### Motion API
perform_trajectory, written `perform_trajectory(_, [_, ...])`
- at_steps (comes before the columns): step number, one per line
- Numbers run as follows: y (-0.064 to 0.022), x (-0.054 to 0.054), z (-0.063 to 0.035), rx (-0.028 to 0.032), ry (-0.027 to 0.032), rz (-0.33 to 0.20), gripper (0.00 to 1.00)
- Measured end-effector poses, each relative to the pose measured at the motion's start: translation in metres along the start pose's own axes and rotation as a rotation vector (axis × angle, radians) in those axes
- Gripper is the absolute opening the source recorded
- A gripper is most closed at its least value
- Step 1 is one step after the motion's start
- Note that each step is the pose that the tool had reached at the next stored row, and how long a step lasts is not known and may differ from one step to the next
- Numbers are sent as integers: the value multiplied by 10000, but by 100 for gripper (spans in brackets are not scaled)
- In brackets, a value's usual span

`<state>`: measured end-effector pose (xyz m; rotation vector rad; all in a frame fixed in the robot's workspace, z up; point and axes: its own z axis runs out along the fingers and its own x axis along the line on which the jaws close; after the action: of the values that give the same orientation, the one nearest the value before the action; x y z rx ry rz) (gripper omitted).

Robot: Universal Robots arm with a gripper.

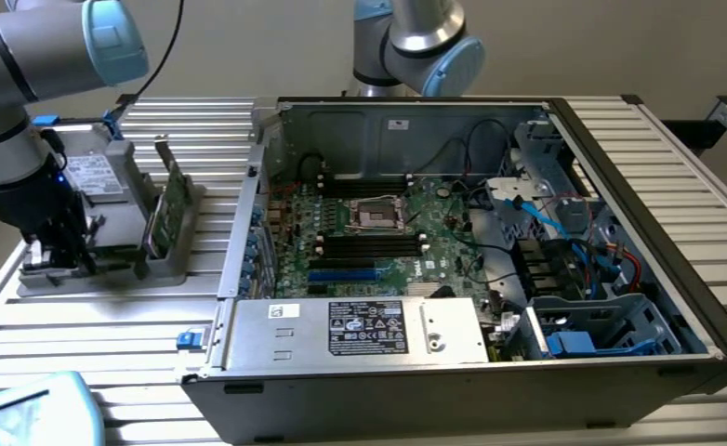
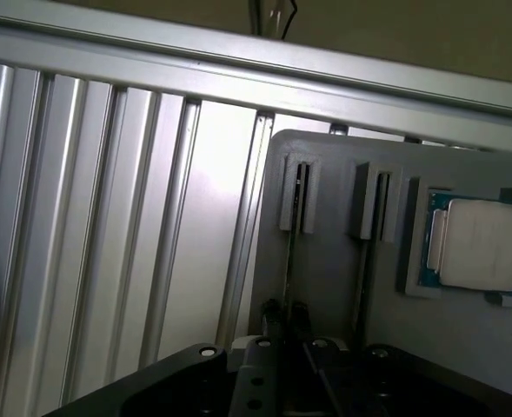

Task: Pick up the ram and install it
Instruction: 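Pick up the ram and move it above insertion slot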

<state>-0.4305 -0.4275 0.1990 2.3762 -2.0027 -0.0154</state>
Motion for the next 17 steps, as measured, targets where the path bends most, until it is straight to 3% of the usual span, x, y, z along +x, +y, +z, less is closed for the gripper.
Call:
perform_trajectory(3, [-2,5,-23,-34,-36,-3,15])
perform_trajectory(8, [-9,21,-62,-116,-160,-7,15])
perform_trajectory(13, [-23,40,-110,-254,-293,-13,15])
perform_trajectory(17, [-26,45,-154,-364,-349,-15,15])
